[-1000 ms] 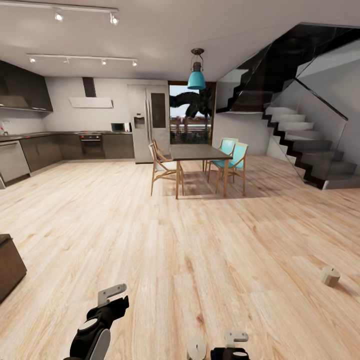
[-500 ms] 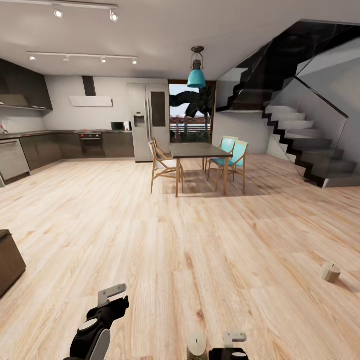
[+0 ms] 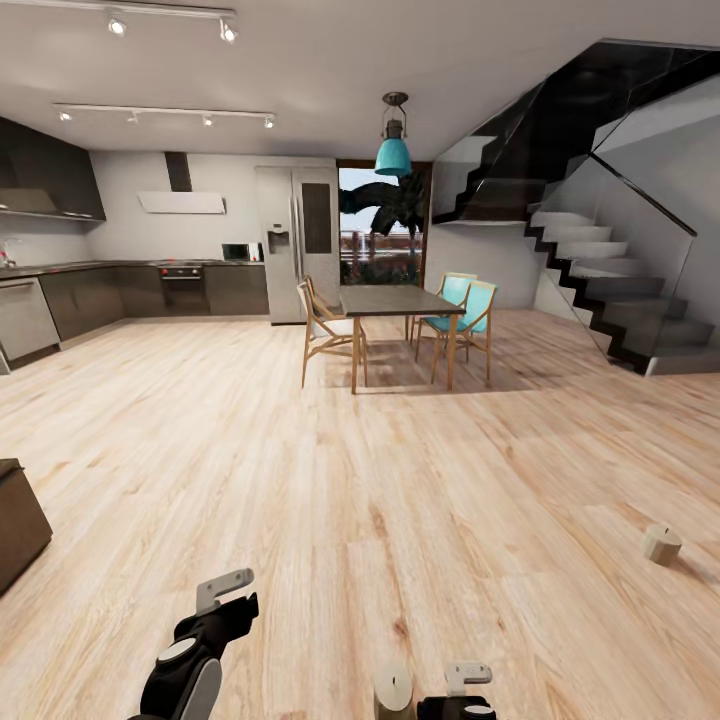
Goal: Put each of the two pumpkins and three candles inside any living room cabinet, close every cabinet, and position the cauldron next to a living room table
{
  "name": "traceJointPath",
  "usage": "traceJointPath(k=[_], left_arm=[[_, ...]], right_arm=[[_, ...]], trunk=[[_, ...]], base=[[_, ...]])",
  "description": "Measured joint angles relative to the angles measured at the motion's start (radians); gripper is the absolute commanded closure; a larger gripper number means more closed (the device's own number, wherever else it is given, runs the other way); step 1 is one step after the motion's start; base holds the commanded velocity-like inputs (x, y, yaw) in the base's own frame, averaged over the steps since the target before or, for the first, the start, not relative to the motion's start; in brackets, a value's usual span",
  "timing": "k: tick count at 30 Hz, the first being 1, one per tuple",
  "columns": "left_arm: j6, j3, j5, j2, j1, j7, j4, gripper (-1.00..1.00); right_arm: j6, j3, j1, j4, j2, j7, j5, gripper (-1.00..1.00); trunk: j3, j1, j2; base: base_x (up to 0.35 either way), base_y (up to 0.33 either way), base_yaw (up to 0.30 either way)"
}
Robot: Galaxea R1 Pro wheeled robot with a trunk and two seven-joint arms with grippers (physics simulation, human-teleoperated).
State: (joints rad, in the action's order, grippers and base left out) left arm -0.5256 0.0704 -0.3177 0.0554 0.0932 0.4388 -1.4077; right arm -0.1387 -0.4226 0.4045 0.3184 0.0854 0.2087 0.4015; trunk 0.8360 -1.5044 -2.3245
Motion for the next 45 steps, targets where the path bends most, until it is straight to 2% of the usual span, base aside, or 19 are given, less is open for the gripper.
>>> traceJointPath(k=[14,37,45], left_arm=[[0.000,0.000,0.000,0.000,0.001,0.000,-0.002,-1.00],[0.002,0.002,0.000,0.000,0.000,0.001,-0.004,-1.00],[0.001,0.003,0.000,0.001,0.000,0.002,-0.003,-1.00]], right_arm=[[0.000,-0.001,0.000,0.000,0.001,0.000,0.000,-1.00],[-0.001,-0.002,0.000,-0.002,0.003,0.000,0.000,-1.00],[-0.001,-0.003,0.000,-0.002,0.007,0.000,0.000,-1.00]], trunk=[[0.001,0.000,0.000],[0.014,0.000,0.000],[0.018,0.000,0.000]], base=[[0.011,-0.082,0.029],[0.000,-0.236,0.253],[0.000,-0.081,0.272]])
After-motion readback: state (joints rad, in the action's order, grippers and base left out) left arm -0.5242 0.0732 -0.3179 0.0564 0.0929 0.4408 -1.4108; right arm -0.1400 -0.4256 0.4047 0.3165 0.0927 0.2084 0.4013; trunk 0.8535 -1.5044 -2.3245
